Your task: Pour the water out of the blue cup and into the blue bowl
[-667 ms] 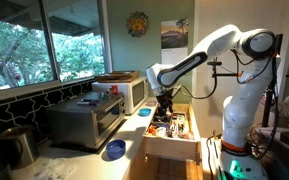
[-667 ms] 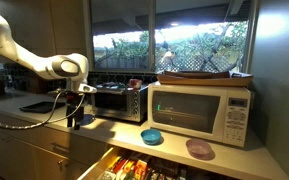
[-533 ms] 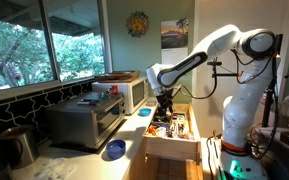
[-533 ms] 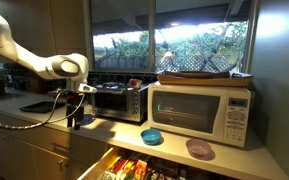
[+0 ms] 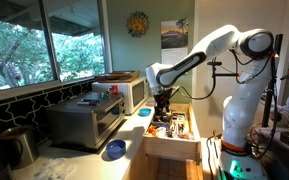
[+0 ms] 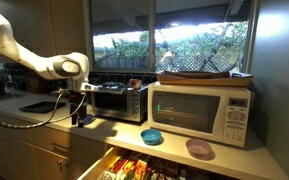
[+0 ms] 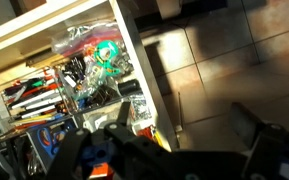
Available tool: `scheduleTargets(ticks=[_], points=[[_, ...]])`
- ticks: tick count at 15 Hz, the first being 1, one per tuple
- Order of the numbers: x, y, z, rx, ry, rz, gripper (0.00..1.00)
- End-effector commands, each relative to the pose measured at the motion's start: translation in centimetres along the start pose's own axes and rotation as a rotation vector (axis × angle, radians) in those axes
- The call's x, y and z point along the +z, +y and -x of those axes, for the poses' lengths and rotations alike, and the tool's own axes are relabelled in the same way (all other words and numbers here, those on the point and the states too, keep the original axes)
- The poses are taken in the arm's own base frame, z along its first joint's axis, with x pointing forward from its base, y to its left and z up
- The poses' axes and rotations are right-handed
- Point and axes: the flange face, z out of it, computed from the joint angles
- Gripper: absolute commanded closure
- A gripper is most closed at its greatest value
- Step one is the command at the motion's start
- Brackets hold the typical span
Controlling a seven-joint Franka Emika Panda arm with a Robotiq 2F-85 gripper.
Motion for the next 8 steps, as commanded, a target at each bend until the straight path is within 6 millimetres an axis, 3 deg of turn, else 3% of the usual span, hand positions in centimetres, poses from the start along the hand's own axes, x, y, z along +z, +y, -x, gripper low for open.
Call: scheduleTargets(ticks=[1, 4, 7, 8], points=[[-1.2, -2.2, -4.4, 0.072, 0.106, -0.053, 0.0], [-2.6, -5.7, -6.9, 0.009, 0.188, -0.07, 0.0], [-0.7, -10.1, -7.3, -0.168, 0.11, -0.047, 0.0], [-2.0, -7.7, -6.5, -0.087, 0.161, -0.056, 0.0]])
